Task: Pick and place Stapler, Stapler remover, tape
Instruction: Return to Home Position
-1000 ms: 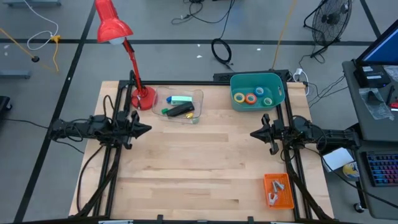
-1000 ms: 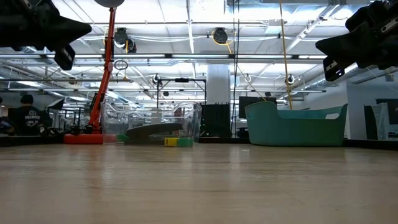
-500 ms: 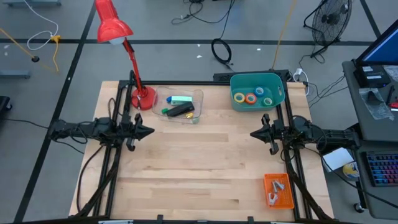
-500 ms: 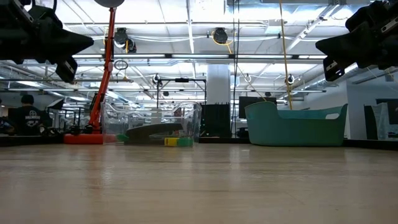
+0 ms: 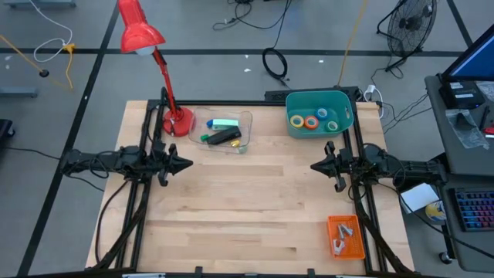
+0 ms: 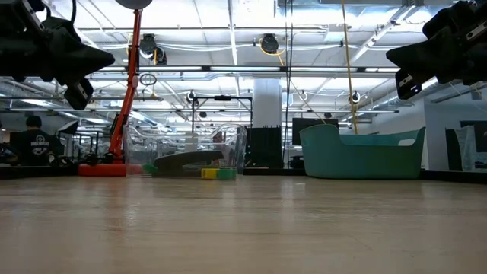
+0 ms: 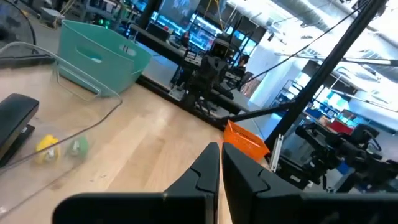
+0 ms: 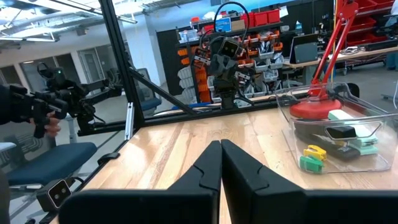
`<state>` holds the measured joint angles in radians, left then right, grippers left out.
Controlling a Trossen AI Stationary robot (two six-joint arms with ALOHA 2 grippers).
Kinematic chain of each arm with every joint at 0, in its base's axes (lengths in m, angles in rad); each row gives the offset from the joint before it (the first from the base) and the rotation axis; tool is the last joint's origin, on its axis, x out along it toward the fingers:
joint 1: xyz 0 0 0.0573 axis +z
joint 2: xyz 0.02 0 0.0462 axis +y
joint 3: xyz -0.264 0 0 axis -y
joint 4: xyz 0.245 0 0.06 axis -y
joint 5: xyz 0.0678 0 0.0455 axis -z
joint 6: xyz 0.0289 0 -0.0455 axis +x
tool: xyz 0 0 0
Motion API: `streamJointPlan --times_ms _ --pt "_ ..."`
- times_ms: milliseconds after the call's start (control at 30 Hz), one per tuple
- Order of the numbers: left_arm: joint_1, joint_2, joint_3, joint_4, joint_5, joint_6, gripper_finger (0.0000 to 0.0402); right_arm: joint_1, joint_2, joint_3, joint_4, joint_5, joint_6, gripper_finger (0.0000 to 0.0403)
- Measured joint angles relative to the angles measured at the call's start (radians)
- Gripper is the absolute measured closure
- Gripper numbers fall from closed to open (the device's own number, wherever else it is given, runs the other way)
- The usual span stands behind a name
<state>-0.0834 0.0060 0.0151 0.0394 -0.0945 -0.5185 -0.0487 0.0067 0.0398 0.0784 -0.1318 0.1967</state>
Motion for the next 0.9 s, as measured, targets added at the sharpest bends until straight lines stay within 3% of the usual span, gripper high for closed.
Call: streamJointPlan --times_ms 133,467,733,900 --pt "0.0 0.0 0.0 0.0 0.0 0.049 0.0384 0.0 0.0 0.0 0.0 0.0 0.0 0.0399" --pt "0.0 0.0 0.0 0.018 -0.006 0.395 0.0392 0.0 0.0 0.0 0.0 0.0 0.0 0.0399" --pt "0.0 0.0 0.0 0.11 -0.093 0.439 0.0386 0.0 0.0 0.0 0.0 0.0 0.0 0.0399" --pt "0.0 0.0 0.0 0.118 -0.093 0.44 0.0398 0.0 0.0 0.0 0.0 0.0 0.0 0.0399"
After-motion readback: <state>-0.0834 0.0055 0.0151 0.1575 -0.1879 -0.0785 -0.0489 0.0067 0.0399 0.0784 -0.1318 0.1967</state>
